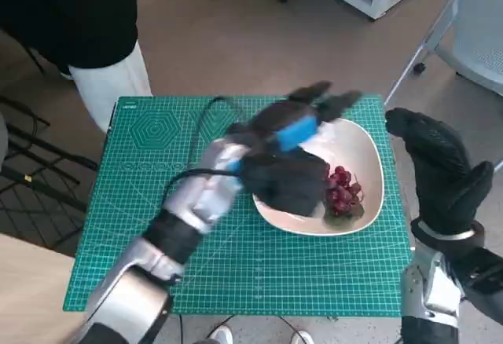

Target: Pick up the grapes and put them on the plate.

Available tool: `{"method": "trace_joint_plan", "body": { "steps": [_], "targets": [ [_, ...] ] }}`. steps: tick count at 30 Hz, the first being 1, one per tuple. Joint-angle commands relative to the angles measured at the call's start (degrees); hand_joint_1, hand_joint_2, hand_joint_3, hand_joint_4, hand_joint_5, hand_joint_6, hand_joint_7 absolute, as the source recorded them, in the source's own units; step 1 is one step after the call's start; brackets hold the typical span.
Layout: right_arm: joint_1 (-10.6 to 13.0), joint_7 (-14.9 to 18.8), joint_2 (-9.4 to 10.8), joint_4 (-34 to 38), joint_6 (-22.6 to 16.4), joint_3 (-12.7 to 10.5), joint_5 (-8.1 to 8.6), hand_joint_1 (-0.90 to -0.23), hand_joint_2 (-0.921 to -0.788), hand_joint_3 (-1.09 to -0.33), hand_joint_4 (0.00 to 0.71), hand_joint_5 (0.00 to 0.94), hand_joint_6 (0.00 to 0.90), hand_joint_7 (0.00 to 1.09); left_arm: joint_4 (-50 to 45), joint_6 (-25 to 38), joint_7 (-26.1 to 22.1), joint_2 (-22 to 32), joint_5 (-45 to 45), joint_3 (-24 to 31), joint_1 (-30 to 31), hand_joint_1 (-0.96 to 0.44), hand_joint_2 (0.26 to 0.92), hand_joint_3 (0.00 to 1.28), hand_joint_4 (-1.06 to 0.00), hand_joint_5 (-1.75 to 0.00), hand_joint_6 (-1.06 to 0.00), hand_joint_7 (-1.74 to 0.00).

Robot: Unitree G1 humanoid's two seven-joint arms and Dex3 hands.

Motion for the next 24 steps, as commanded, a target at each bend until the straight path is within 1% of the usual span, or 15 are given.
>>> {"method": "trace_joint_plan", "body": {
  "steps": [1,7,11,17,24],
  "targets": [
    [0.29,0.01,0.69,0.86,0.24,0.63,-0.03,-0.522,-0.921,-0.551,0.210,0.001,0.007,0.38,1.51,-6.14,-2.63,-1.38,-11.26,7.06,4.76,-0.45,0.921,0.23,-0.03,-0.01,-0.13,-0.01],
    [-0.02,-0.24,1.25,1.26,-0.23,1.13,-0.42,-0.527,-0.921,-0.546,0.213,0.002,0.010,0.38,-1.22,-8.93,-9.38,-3.14,-24.19,13.41,9.61,-0.48,0.921,0.32,-0.04,0.00,-0.10,0.00],
    [-0.39,-0.26,1.67,1.85,-0.51,1.37,-0.71,-0.517,-0.921,-0.545,0.214,0.003,0.013,0.38,-2.78,-11.13,-13.00,-3.33,-29.44,16.20,12.45,-0.49,0.921,0.37,-0.03,0.00,-0.08,0.00],
    [-0.85,-0.18,1.77,2.61,-0.89,1.82,-1.18,-0.507,-0.921,-0.545,0.216,0.003,0.016,0.38,-6.22,-11.35,-16.53,-2.17,-32.48,18.09,16.62,-0.49,0.921,0.39,-0.03,0.00,-0.07,0.00],
    [-1.22,-0.02,1.54,2.94,-0.83,2.36,-1.48,-0.519,-0.921,-0.539,0.218,0.004,0.021,0.37,-11.07,-9.98,-16.92,-1.65,-32.92,18.81,21.03,-0.50,0.921,0.40,-0.02,0.00,-0.07,0.00]
  ]
}}
